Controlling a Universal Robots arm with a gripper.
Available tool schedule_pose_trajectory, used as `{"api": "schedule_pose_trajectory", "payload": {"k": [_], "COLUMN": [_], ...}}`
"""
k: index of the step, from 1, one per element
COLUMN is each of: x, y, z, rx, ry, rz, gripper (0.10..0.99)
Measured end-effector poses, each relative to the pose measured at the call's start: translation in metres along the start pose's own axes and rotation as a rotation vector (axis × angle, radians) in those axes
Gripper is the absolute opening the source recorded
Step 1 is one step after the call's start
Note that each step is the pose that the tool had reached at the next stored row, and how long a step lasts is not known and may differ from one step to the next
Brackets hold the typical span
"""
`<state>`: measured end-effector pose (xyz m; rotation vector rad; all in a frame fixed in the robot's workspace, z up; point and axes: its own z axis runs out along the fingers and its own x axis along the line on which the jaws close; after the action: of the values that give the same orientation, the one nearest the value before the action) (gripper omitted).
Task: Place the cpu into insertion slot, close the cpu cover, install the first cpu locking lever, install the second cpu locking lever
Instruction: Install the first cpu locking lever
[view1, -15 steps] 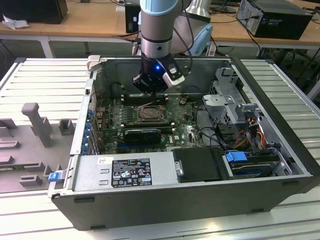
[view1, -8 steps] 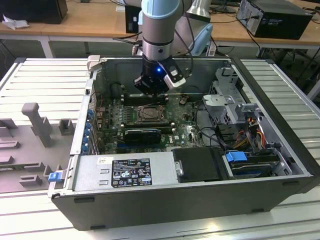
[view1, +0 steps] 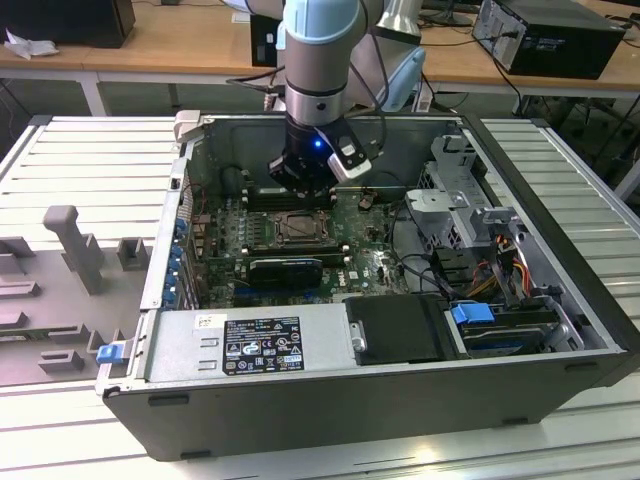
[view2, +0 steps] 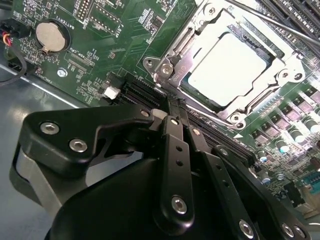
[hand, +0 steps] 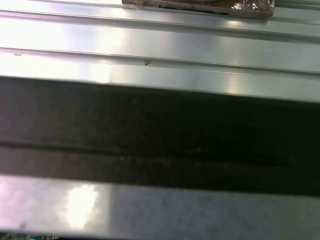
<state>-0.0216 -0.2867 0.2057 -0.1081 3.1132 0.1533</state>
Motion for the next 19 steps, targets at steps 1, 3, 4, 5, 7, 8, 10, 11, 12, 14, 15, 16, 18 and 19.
{"api": "schedule_pose_trajectory", "payload": {"k": [1, 3, 4, 5, 7, 8, 10, 11, 12, 14, 15, 16, 18, 19], "x": [0.0000, -0.0001, -0.0001, -0.0001, -0.0001, -0.0001, -0.0001, -0.0001, -0.0001, -0.0002, -0.0003, -0.0004, -0.0007, -0.0013], "y": [-0.0001, -0.0002, -0.0003, -0.0003, -0.0004, -0.0004, -0.0005, -0.0006, -0.0006, -0.0007, -0.0007, -0.0007, -0.0010, -0.0012], "z": [0.0004, 0.0008, 0.0010, 0.0011, 0.0012, 0.0013, 0.0015, 0.0017, 0.0019, 0.0026, 0.0034, 0.0039, 0.0047, 0.0052], "rx": [0.001, 0.004, 0.006, 0.007, 0.011, 0.012, 0.015, 0.016, 0.017, 0.018, 0.018, 0.018, 0.018, 0.018], "ry": [0.0002, 0.0003, 0.0004, 0.0006, 0.0009, 0.0009, 0.0011, 0.0012, 0.0013, 0.0013, 0.0011, 0.0012, 0.0016, 0.0017], "rz": [0.000, 0.000, 0.000, 0.000, 0.000, 0.000, 0.000, 0.000, 0.000, 0.000, 0.000, 0.000, 0.000, 0.000], "gripper": [0.106, 0.106, 0.106, 0.106, 0.106, 0.106, 0.106, 0.106, 0.106, 0.106, 0.106, 0.106, 0.106, 0.106]}}
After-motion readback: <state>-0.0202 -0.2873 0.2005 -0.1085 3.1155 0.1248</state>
